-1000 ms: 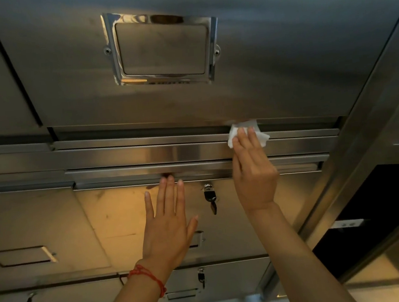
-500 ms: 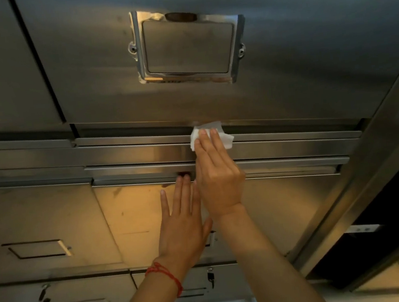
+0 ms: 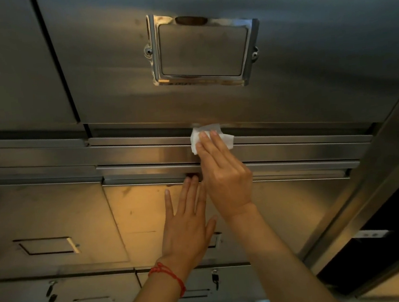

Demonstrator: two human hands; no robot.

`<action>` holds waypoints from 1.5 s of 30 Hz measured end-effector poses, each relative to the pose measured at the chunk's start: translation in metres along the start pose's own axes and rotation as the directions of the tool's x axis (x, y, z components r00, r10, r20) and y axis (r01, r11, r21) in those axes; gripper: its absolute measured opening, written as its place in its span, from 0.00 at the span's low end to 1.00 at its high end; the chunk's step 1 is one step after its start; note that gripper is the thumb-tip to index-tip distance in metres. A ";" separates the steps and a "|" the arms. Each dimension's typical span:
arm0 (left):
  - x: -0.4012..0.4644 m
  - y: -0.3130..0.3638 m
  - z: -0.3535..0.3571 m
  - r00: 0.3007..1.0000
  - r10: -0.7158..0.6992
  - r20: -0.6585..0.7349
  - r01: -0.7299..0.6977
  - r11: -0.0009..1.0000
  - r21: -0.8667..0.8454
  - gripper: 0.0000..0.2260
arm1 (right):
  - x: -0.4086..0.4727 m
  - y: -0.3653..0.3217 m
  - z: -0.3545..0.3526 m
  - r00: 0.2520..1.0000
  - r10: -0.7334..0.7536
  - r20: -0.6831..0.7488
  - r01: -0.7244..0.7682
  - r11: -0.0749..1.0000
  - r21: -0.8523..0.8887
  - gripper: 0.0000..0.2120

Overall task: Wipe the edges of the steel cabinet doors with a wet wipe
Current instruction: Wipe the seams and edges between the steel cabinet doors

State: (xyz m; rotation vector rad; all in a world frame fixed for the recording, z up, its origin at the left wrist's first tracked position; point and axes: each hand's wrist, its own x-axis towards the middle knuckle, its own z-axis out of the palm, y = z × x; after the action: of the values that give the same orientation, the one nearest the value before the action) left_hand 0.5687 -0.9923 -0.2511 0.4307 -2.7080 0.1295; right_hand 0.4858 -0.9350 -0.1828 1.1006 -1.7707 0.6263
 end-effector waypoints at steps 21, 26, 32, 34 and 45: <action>-0.021 -0.075 -0.008 0.977 -0.208 -0.043 0.205 0.976 -0.070 0.31 | -0.004 -0.005 0.005 0.989 0.113 -0.091 -0.117 0.992 -0.042 0.15; -0.027 -0.088 -0.005 0.976 -0.214 -0.034 0.211 0.975 -0.071 0.30 | 0.001 -0.019 0.014 0.993 0.090 -0.075 -0.094 0.994 -0.048 0.15; -0.029 -0.092 -0.008 0.975 -0.220 -0.004 0.220 0.974 -0.049 0.30 | 0.009 -0.044 0.020 0.997 0.077 -0.007 -0.077 0.997 -0.015 0.17; -0.029 -0.092 -0.007 0.976 -0.219 -0.001 0.219 0.975 -0.048 0.29 | 0.013 -0.053 0.022 0.997 0.069 0.026 -0.069 0.998 -0.012 0.17; -0.031 -0.094 -0.013 0.979 -0.203 0.000 0.202 0.978 -0.042 0.28 | 0.015 -0.062 0.023 0.998 0.067 0.021 -0.066 0.996 -0.055 0.17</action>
State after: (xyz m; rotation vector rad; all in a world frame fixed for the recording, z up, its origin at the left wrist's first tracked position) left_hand 0.6300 -1.0710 -0.2481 0.6890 -2.6384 0.0168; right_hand 0.5282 -0.9879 -0.1827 1.0190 -1.8394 0.6039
